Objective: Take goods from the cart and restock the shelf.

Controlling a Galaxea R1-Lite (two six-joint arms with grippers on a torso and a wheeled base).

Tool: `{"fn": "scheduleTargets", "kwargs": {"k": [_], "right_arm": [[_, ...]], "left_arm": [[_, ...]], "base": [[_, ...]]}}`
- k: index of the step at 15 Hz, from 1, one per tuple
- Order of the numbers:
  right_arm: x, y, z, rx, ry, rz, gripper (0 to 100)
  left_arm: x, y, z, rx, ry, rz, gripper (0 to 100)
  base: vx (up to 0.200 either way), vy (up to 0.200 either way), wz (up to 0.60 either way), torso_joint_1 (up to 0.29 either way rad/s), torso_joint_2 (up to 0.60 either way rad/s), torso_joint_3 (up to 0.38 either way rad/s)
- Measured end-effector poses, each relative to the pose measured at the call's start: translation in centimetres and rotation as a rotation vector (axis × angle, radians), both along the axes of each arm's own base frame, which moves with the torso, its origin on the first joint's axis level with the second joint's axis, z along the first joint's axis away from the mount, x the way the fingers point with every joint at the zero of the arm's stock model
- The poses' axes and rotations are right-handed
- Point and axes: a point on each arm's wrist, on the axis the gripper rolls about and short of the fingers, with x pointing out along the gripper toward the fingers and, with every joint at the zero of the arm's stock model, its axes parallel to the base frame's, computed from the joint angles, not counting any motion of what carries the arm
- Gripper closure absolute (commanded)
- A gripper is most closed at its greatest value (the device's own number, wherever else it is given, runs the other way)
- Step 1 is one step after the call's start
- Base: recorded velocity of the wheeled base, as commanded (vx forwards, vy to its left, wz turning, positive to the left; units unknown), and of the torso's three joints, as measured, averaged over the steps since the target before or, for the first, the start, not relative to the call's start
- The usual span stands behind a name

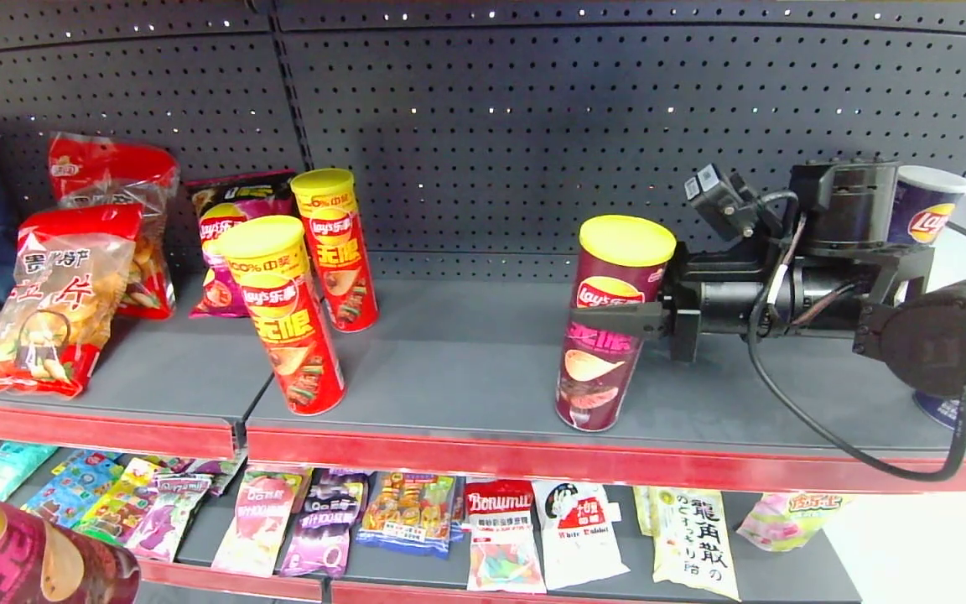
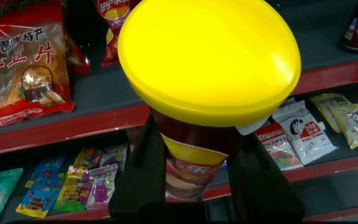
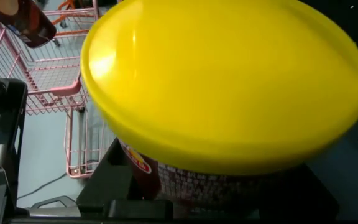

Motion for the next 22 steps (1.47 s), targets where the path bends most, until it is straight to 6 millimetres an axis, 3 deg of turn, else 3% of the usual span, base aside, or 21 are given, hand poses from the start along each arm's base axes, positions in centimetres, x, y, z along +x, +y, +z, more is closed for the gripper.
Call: {"fn": "scheduleTargets", "kwargs": {"k": [11,22], "right_arm": [[0.1,-1.5,0.7,0.020,-0.039,0.054,100],[0.5,-1.6,-0.6,-0.003,-0.032,0.039,100]], "left_arm": [[0.1,0.0,-0.1,0.003,0.006,-0.004,100],[0.0,0.0,-0.1,0.004,0.002,-0.003,100]], "base": [[0.000,0.000,0.00,0.000,0.00,0.000],[0.000,0.000,0.00,0.000,0.00,0.000]]}}
